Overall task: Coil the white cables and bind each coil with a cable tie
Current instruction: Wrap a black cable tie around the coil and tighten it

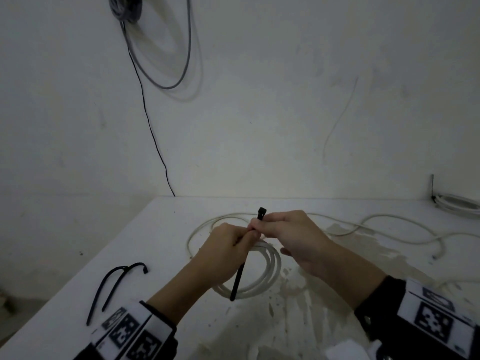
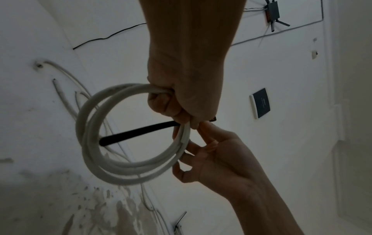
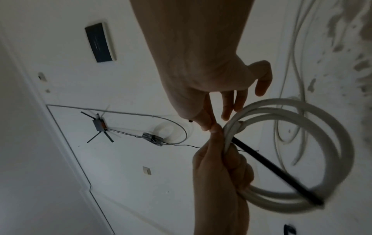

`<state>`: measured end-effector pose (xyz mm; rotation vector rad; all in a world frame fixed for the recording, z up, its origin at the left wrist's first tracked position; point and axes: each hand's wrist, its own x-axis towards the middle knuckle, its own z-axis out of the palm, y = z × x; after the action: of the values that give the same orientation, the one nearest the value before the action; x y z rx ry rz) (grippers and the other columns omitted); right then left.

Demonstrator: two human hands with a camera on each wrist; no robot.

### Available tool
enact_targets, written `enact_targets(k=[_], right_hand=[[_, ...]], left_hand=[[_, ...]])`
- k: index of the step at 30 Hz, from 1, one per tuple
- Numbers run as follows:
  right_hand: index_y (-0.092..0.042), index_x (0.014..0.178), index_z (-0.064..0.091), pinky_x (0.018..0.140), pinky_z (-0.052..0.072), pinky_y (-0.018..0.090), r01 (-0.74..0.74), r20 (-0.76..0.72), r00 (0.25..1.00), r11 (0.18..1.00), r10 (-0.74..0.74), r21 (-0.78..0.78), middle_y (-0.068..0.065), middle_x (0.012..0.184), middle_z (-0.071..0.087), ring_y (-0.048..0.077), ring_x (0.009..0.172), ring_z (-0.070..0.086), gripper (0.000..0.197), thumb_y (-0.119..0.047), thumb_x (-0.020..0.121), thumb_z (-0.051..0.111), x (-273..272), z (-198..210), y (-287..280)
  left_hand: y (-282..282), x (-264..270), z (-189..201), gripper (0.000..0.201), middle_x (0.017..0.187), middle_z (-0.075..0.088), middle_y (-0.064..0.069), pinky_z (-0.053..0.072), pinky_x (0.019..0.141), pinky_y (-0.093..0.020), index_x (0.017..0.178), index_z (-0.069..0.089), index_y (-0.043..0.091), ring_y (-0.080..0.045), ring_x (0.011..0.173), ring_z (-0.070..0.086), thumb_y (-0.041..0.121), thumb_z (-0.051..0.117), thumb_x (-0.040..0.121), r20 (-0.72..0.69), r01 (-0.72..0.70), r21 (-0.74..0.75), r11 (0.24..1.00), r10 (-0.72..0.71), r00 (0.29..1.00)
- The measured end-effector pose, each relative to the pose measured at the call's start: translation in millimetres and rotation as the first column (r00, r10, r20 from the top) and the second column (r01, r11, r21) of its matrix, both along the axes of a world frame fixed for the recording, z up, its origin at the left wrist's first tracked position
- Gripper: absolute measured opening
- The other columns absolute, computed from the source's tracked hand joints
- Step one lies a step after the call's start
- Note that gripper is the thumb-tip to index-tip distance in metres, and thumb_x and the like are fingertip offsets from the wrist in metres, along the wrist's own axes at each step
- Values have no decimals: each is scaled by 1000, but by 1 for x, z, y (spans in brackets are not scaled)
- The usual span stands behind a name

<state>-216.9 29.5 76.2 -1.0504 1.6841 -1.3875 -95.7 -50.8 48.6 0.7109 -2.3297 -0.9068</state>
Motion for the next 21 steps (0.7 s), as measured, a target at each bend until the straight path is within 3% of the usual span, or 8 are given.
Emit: enact_targets(k=[4, 7, 10, 12, 13, 15, 17, 21], right_hand=[[-22, 98, 75, 73, 46, 14, -75, -319, 947, 992, 40, -97, -11, 91, 70, -2, 85, 64, 17, -29, 85, 66, -4, 1, 0], [-22, 119, 63, 84, 46, 15, -191, -623, 780, 927, -56, -322, -7, 112, 55, -2, 98, 56, 34, -24, 86, 65, -7, -9, 5], [-14, 114, 65, 88, 43, 14, -414, -807, 568, 793, -159, -447, 3, 117, 50, 4, 109, 50, 39, -9, 76, 68, -15, -21, 10], [-17, 107, 70, 90, 42, 17, -502, -880, 447, 769, -162, -397, 5, 119, 52, 11, 114, 49, 30, -17, 77, 69, -18, -25, 10], [-19, 102, 72, 90, 43, 19, -516, -885, 435, 761, -163, -394, 6, 120, 54, 12, 116, 50, 25, -23, 78, 69, -19, -25, 9], [-21, 92, 75, 91, 46, 22, -482, -837, 529, 761, -141, -433, 2, 124, 55, 8, 118, 50, 17, -29, 79, 68, -19, -23, 7], [-18, 85, 75, 93, 47, 20, -405, -715, 695, 780, -76, -476, -3, 130, 53, 3, 122, 49, 13, -27, 78, 72, -17, -20, 7], [-4, 90, 72, 86, 51, 20, -287, -386, 919, 805, 79, -520, -2, 119, 66, 6, 107, 63, 10, -1, 82, 67, -10, -17, 9]], left_hand=[[6, 3, 5, 44, 42, 33, 5, 24, 41, -18, 55, 46, 7, -7, 37, 24, 22, 46, 96, -173, 53, 324, 945, 4, 985], [6, 2, 12, 40, 43, 29, 4, 21, 37, -18, 57, 46, 10, -7, 36, 22, 17, 45, 97, -293, 68, 581, 811, 130, 947], [5, 0, 18, 43, 39, 26, 6, 17, 37, -18, 53, 49, 12, -7, 34, 18, 14, 44, 96, -312, 72, 670, 738, 192, 931], [7, -1, 20, 42, 39, 25, 6, 15, 36, -19, 54, 48, 12, -7, 33, 18, 14, 44, 96, -303, 79, 689, 720, 187, 934], [8, -2, 21, 40, 38, 26, 6, 16, 36, -18, 56, 46, 11, -6, 32, 19, 14, 44, 96, -299, 83, 697, 712, 183, 937], [10, -2, 20, 43, 38, 27, 5, 17, 37, -19, 53, 45, 12, -7, 33, 20, 15, 44, 96, -294, 86, 697, 712, 174, 940], [12, -2, 21, 39, 40, 28, 5, 19, 37, -18, 57, 45, 11, -7, 35, 20, 15, 45, 96, -301, 98, 679, 727, 154, 941], [15, -3, 24, 53, 43, 27, 4, 19, 40, -20, 43, 48, 18, -8, 38, 20, 16, 46, 96, -298, 91, 612, 786, 123, 947]])
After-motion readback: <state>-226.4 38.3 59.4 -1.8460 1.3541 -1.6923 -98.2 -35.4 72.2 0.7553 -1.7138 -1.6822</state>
